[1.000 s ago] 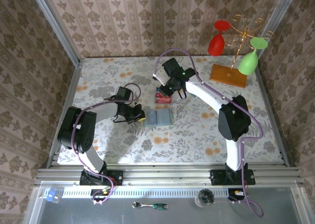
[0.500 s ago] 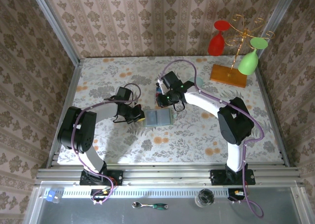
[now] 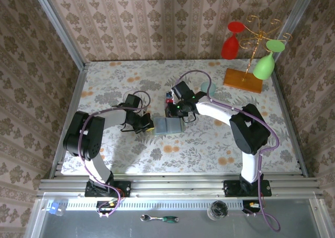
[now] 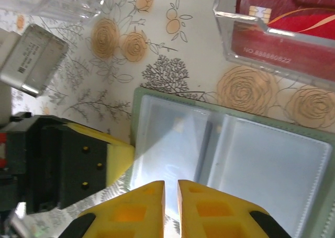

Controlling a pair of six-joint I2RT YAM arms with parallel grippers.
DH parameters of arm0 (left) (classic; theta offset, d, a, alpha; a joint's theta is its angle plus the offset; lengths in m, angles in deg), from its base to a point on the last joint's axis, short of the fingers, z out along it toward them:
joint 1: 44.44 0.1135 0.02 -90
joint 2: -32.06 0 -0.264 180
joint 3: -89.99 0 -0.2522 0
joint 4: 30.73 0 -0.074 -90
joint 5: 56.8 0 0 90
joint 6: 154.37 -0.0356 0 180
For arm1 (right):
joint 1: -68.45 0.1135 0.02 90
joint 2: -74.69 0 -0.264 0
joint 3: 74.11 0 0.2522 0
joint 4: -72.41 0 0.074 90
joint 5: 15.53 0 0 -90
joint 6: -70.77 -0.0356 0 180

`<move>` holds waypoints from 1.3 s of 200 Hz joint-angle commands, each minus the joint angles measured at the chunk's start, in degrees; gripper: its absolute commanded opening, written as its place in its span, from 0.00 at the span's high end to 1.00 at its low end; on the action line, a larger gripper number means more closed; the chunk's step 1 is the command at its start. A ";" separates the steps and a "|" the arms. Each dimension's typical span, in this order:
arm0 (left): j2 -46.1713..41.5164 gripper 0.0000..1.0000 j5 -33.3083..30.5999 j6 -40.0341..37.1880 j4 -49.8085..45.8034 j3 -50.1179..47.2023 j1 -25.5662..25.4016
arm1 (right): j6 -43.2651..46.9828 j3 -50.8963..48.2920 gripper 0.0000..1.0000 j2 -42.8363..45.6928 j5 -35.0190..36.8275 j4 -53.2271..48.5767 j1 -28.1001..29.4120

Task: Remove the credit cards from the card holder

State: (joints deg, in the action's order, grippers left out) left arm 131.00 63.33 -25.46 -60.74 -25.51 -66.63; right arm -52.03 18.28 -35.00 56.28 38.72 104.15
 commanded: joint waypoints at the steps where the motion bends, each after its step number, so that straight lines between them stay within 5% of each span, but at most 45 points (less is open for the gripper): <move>1: 0.58 1.00 -0.69 -1.26 -0.47 -0.91 -0.43 | -5.23 1.74 0.85 -2.34 -3.96 -0.83 0.38; 81: -0.13 1.00 -0.98 -1.19 0.10 -1.25 -0.14 | -8.84 2.49 0.69 -6.40 -9.64 0.94 1.20; 260: 0.17 1.00 -0.94 -1.12 -0.01 -1.17 0.15 | -8.72 6.32 0.71 -12.05 -8.58 -3.04 2.16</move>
State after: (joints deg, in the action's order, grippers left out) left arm 131.00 63.39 -25.46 -59.98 -25.99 -66.57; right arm -60.23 23.17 -46.19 46.79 38.72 106.01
